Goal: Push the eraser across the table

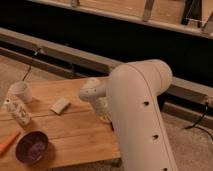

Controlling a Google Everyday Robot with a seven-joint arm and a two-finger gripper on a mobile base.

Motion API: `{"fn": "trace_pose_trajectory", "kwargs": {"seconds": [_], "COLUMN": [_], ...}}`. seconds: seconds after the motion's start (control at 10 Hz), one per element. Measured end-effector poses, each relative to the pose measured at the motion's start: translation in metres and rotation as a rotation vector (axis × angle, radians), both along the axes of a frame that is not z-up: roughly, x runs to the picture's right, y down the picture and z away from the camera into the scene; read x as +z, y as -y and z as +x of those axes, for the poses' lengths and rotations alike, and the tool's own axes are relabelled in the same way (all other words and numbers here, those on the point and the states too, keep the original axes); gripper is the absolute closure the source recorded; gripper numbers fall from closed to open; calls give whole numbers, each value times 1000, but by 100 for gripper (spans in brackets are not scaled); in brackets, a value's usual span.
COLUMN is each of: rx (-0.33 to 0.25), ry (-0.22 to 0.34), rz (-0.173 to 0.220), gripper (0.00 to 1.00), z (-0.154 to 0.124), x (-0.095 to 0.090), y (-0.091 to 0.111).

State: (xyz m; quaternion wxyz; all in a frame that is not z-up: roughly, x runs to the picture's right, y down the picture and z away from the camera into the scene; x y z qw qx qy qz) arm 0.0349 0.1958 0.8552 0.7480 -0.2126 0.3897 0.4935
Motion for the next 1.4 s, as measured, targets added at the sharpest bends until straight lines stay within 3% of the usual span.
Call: {"fn": "trace_pose_trajectory", "kwargs": {"seconds": [0.3, 0.8, 1.4], "rx": [22, 14, 5], "ry": [-25, -19, 3], "rz": [9, 62, 51], "gripper": [100, 100, 100], "z": [20, 17, 0], "x": [-3, -2, -6], "y": [-1, 28, 30]}}
